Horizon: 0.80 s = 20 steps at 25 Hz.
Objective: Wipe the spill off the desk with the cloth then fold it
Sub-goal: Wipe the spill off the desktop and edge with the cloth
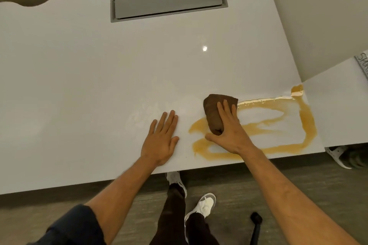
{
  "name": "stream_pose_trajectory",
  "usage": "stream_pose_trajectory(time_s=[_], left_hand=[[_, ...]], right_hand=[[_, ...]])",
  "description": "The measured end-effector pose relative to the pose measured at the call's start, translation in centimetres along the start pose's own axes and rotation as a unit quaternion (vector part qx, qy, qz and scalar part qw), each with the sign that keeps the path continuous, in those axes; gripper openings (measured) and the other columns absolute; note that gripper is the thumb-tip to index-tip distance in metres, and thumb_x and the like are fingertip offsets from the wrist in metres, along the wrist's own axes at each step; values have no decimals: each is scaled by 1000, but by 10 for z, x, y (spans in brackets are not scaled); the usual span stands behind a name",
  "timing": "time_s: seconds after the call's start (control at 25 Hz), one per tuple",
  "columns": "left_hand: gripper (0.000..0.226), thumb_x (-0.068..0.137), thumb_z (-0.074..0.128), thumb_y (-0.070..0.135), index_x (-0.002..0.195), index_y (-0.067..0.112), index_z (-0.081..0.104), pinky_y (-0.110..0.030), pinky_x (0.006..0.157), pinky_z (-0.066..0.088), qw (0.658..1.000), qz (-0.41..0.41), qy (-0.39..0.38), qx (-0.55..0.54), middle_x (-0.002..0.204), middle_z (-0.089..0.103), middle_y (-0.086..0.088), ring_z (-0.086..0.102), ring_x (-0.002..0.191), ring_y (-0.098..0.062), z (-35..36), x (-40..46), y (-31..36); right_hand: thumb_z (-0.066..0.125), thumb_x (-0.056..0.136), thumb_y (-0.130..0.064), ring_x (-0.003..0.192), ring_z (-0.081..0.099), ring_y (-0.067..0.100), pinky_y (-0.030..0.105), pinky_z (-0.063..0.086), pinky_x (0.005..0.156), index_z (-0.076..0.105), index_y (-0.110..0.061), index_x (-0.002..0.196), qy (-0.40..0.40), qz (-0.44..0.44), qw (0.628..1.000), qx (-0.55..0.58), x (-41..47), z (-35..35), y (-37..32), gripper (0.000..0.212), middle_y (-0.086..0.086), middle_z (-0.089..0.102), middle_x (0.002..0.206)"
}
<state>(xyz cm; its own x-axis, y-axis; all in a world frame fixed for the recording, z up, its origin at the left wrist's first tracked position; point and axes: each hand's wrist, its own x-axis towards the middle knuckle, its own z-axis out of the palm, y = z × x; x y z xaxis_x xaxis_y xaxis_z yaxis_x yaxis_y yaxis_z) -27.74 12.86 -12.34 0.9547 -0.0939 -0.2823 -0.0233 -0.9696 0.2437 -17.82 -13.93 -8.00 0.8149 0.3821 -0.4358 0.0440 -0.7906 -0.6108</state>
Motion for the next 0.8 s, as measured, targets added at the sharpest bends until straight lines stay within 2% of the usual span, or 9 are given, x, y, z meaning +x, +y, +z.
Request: stream_pose_trajectory(time_s=[0.04,0.08,0.12,0.24,0.32,0.4,0.64,0.8], left_hand=[[69,108,21,50,165,24,-8,-42,129,-1,1000,6,12,5,173,-13,5,-12,160,-17,4,1,-1],[70,107,21,51,165,23,-7,-40,129,-3,1000,9,18,9,174,-12,5,-11,160,-17,6,3,-2],[70,107,21,51,165,23,-6,-38,128,-5,1000,10,23,11,174,-11,5,-10,160,-17,7,4,-3],[72,107,20,54,165,21,-8,-33,128,-11,1000,-3,30,5,174,-13,4,-11,160,-15,11,3,-5],[73,107,22,54,165,21,-8,-32,126,-13,1000,-7,30,-2,173,-14,4,-14,160,-13,12,4,-6],[73,107,22,54,165,21,-9,-31,126,-14,999,-5,32,-1,173,-15,4,-15,159,-13,13,4,-6],[72,108,22,51,165,20,-9,-38,128,-5,999,7,40,-1,173,-15,3,-15,159,-13,14,3,-8],[72,108,24,49,165,18,-6,-39,129,-1,999,10,46,-5,174,-11,1,-12,160,-14,10,3,-6]], right_hand=[[71,63,-76,154,-17,18,47,13,121,0,-41,157,26,26,999,32,5,4,-1,122,-20,-15,165],[71,56,-82,155,-10,18,47,18,119,9,-43,154,57,48,995,63,13,7,-4,122,-19,-9,165],[74,56,-80,155,-4,20,48,23,118,15,-41,152,89,51,992,75,20,10,-8,118,-16,-4,166],[77,74,-48,155,-2,30,57,21,120,18,-26,156,150,-30,988,11,50,20,-14,103,2,6,168],[73,78,-35,154,-1,36,60,17,120,14,-18,159,154,-67,985,-29,72,21,-20,102,9,10,168],[71,77,-32,154,2,38,59,16,121,14,-17,159,145,-86,985,-37,92,21,-29,101,11,13,167],[69,76,-20,154,14,34,57,22,119,31,-21,156,107,-181,978,-18,82,27,-28,89,5,25,165],[72,79,-8,152,24,25,43,23,122,46,-18,148,80,-208,975,21,33,37,-14,74,2,37,159]])
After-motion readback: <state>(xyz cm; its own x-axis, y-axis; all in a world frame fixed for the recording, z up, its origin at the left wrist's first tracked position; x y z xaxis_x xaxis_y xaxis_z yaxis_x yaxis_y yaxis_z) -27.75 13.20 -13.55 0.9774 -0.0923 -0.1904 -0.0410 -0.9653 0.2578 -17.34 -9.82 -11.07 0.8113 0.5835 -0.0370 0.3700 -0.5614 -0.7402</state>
